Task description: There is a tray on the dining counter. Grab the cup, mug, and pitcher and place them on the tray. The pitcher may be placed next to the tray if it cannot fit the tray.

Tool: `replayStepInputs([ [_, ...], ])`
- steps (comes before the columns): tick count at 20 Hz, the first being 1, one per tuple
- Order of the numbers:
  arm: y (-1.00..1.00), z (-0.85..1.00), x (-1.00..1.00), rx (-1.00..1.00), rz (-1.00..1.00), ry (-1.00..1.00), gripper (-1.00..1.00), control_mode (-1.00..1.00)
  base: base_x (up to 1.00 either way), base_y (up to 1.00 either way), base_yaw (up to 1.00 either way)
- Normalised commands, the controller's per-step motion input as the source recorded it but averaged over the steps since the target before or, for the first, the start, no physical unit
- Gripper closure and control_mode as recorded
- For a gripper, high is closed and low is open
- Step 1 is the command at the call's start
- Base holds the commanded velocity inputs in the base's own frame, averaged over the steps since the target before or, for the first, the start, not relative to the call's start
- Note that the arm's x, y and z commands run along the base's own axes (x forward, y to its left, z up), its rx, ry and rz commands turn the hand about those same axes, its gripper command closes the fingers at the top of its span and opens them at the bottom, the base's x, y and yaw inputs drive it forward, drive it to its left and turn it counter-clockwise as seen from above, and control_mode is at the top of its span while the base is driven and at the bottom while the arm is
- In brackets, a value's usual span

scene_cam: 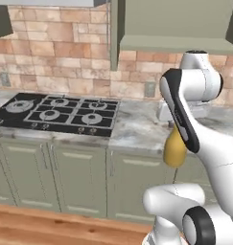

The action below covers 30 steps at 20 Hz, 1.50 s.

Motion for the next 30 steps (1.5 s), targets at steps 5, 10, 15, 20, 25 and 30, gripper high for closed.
replayStepInputs([
  [5, 0.00, 0.00, 0.00, 0.00, 0.00, 0.00, 1.00, 1.00, -0.03, 0.42, 0.83],
  [10, 0.00, 0.00, 0.00, 0.00, 0.00, 0.00, 1.00, 1.00, 0.28, 0.11, 0.83],
  [15, 0.00, 0.00, 0.00, 0.00, 0.00, 0.00, 1.00, 1.00, 0.64, 0.00, 0.73],
  [20, 0.00, 0.00, 0.00, 0.00, 0.00, 0.00, 1.00, 1.00, 0.96, 0.00, 0.60],
  [25, 0.00, 0.00, 0.00, 0.00, 0.00, 0.00, 1.00, 1.00, 1.00, 0.00, 0.46],
  [30, 0.00, 0.00, 0.00, 0.00, 0.00, 0.00, 1.00, 1.00, 1.00, 0.00, 0.08],
])
